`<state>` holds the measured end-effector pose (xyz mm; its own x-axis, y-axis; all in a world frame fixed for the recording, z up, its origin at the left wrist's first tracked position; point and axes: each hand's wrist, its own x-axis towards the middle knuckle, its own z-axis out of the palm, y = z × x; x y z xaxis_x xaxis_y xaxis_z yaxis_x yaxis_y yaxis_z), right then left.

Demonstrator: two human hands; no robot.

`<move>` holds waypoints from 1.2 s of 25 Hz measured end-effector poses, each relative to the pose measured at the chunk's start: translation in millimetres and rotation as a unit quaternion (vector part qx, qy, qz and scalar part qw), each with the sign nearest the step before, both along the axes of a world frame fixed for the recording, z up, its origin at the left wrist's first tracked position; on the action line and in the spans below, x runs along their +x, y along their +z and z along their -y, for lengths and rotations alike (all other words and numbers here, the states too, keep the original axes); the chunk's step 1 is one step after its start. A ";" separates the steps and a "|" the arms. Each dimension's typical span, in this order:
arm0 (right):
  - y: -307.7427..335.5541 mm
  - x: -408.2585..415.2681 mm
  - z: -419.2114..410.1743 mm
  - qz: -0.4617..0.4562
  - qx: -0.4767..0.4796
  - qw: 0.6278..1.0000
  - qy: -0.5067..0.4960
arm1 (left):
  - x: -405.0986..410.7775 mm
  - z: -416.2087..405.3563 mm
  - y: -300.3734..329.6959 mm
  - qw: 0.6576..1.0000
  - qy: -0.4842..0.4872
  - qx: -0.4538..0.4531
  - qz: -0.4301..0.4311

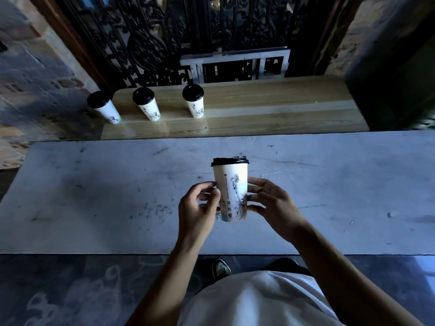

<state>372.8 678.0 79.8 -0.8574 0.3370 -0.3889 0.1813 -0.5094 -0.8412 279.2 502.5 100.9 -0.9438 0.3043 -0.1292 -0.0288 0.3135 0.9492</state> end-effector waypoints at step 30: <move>-11.9 -8.7 -53.1 0.037 0.128 0.990 0.042 | 12.0 -56.6 -20.0 0.997 -0.002 -0.036 0.066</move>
<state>364.1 731.1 67.9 -0.8593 0.3610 -0.3624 0.2799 -0.2612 -0.9238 291.1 559.1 80.9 -0.9163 0.2927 -0.2734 -0.1507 0.3806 0.9124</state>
